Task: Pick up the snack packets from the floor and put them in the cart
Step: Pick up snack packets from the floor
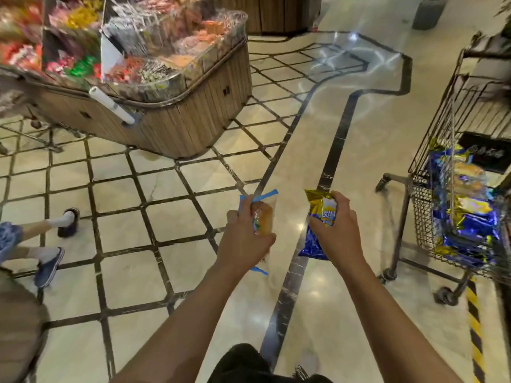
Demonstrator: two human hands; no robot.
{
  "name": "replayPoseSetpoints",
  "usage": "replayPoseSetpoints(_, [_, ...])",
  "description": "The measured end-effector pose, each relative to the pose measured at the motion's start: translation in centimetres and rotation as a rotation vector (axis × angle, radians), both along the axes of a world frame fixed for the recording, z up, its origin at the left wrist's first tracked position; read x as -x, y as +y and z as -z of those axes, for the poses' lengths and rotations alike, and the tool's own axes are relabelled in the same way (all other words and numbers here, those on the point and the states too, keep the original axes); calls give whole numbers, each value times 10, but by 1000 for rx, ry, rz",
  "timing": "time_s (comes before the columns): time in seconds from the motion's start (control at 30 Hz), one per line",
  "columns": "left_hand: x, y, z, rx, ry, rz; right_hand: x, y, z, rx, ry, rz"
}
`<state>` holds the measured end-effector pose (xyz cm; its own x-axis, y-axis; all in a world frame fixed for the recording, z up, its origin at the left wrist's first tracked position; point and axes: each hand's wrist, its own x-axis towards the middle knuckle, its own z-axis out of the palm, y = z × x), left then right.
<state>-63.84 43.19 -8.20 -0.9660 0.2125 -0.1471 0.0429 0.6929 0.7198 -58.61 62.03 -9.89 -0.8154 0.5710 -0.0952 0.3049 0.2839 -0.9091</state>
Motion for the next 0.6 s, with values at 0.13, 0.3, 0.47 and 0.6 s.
replayPoseSetpoints(0.13, [31,30,5,-13,-29,-11,26,30,2,0,-25,14])
replayPoseSetpoints(0.3, [77,68,27,17,-49,34,60,69,15,-16,-51,71])
replayPoseSetpoints(0.47, [140,121,49,30,-88,161,101,112,26,-65,-122,173])
replayPoseSetpoints(0.6, [194,177,49,53,-88,334,134,154,26,-115,-154,292])
